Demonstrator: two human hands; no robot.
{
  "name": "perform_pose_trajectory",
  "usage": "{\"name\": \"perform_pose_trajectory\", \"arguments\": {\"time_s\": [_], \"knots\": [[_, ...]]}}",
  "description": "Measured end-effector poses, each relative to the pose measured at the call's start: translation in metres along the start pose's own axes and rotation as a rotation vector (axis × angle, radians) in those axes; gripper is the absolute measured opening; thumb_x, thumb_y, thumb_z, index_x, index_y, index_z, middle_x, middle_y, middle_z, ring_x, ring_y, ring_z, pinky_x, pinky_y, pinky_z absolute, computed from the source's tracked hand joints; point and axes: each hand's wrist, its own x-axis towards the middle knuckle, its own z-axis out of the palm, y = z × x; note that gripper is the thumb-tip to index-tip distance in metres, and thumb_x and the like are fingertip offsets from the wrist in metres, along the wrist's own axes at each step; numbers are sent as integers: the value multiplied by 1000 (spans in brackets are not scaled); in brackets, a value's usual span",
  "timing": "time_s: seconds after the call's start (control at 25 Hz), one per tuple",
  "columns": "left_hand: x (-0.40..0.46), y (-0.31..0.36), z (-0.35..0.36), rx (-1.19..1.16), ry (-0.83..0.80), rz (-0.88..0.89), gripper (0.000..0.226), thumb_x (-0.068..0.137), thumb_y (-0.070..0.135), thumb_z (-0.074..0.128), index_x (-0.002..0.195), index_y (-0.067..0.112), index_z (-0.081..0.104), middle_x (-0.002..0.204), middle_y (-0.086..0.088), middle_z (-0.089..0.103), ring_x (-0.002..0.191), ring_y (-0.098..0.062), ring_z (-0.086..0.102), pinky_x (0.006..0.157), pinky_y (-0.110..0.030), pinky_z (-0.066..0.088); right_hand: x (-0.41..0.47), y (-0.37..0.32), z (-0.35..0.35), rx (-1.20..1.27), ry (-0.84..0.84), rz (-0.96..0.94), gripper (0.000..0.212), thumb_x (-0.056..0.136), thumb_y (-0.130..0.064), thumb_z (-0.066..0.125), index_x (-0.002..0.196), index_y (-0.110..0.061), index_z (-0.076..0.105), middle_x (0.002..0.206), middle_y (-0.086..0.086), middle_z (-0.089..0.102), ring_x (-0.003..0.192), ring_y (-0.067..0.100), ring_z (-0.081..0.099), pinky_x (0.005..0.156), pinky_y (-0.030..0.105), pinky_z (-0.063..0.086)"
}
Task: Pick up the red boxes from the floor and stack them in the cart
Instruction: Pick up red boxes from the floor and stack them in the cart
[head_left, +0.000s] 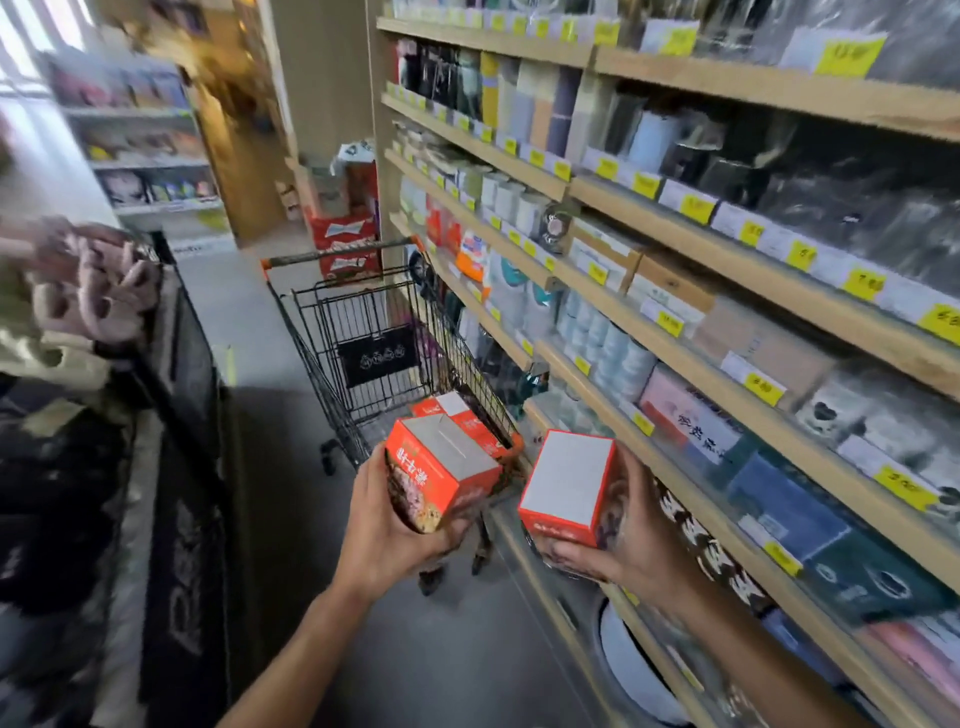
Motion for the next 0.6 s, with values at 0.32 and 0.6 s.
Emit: {"name": "perform_pose_trajectory", "arguments": {"time_s": [0.32,0.6], "knots": [[87,-32,-5,57,93,-52,116,47,51,93,144,41,29,131,13,43,129,-7,43,107,-26,38,147,32,36,101,-172,-123,132,61,-50,96,157,-31,8,155,-3,32,145,11,37,118,44,38],[186,-53,22,-25,158,-206,116,48,23,96,139,37,24,133,10,45,123,4,50,98,-15,46,294,78,39,135,-282,-146,143,50,-77,84,154,-49,-11,158,-7,18,149,14,25,122,43,27]]}}
